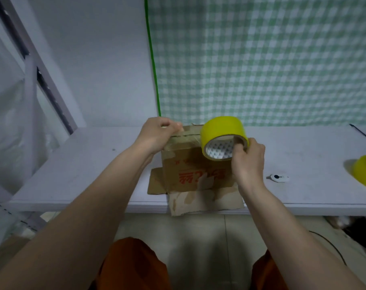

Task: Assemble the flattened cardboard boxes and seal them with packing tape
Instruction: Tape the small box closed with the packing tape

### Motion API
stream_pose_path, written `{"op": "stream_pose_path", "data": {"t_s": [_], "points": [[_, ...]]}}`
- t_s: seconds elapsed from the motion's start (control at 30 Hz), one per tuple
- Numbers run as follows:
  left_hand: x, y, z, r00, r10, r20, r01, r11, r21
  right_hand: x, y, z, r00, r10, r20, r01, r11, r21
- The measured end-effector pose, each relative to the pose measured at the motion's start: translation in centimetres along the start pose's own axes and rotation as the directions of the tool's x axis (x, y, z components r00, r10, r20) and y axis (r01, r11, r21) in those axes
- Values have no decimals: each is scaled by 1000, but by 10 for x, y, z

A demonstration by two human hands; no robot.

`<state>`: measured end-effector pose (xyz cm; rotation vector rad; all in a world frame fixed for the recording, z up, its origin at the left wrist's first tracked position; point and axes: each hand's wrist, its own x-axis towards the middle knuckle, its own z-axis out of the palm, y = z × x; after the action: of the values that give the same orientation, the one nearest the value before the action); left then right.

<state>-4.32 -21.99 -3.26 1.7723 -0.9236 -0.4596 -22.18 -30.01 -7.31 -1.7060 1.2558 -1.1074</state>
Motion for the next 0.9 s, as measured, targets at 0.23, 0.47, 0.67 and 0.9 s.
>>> {"op": "stream_pose_path", "data": {"t_s": [0.23, 0.47, 0.67, 0.9], "points": [[39, -10, 8, 987, -55, 154, 34, 990, 136, -1, 2, 12, 996, 89, 26, -91, 989, 115], [54, -7, -4, 945, -110, 308, 64, 986, 155, 7, -6, 22, 991, 127, 32, -131, 965, 227], [39, 8, -2, 950, -132, 283, 91, 984, 152, 16, -8, 22, 987, 161, -11, -148, 931, 333], [-15, -3, 29, 994, -46, 94, 44, 999, 27, 53, -1, 12, 977, 152, 151, -201, 895, 399]]}}
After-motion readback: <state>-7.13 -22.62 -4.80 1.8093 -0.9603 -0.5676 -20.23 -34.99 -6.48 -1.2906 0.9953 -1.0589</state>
